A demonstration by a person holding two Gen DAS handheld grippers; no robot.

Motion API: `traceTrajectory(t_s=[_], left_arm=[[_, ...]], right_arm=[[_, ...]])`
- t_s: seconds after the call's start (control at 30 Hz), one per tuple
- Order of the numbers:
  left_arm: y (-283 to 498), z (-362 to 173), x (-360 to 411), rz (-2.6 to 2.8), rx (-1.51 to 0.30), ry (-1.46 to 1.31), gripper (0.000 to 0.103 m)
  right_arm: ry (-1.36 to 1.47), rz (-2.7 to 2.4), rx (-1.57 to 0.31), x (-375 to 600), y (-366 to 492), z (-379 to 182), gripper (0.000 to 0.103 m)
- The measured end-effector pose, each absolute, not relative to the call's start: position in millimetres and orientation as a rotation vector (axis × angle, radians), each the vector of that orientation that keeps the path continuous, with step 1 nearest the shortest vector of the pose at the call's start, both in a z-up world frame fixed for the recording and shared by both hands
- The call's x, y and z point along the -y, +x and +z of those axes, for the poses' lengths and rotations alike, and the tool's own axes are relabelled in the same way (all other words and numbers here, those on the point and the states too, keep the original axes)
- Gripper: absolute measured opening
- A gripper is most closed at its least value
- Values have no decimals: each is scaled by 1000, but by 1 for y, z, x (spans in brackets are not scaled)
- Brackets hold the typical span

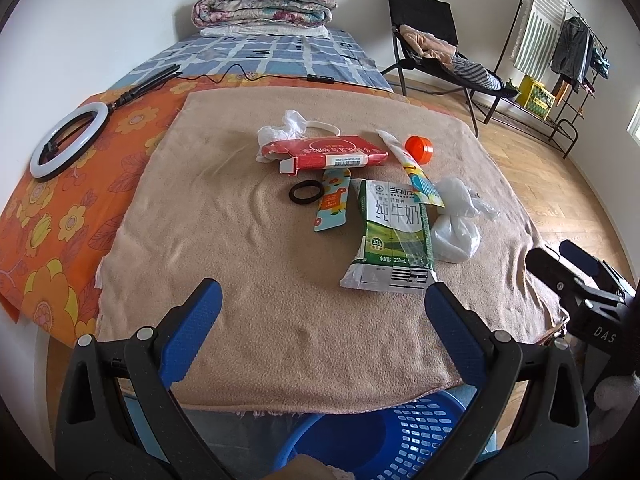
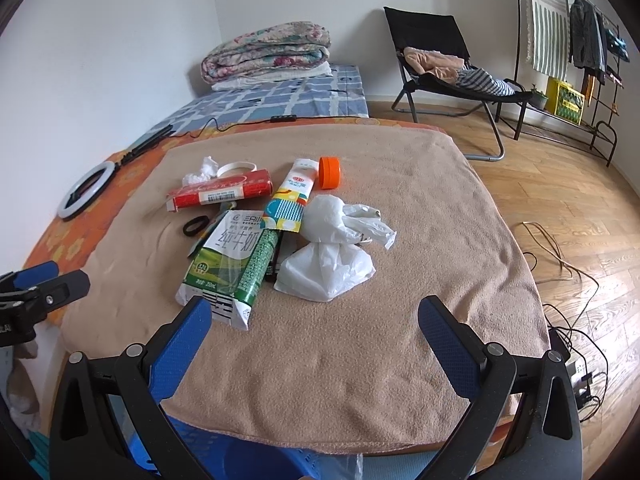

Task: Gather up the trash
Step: 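Grasp the green milk carton with the left tool while the right tool grasps the white plastic bag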

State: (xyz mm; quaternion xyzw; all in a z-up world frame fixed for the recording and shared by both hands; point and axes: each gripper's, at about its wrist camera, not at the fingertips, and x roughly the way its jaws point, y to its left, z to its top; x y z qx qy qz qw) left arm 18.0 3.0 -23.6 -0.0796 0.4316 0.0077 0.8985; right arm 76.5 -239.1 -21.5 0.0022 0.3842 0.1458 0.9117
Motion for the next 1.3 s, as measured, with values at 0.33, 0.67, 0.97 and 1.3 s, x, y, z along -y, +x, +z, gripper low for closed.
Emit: traceTrajectory(t_s=[0.33, 0.67, 0.97, 1.3], left_arm=[[45, -40, 28, -92, -971, -178, 103], [92, -65, 65, -146, -1064, -192, 97], [122, -83, 78, -82, -1076, -109, 93], [138, -102, 60, -56, -1117, -121, 84]], right_arm=[[64, 301, -805, 257, 118, -12, 102], [108, 335, -971, 271, 181, -44, 102], [150, 364, -1068, 265, 201, -72, 102], [114, 336, -1096, 250, 222, -89, 92]])
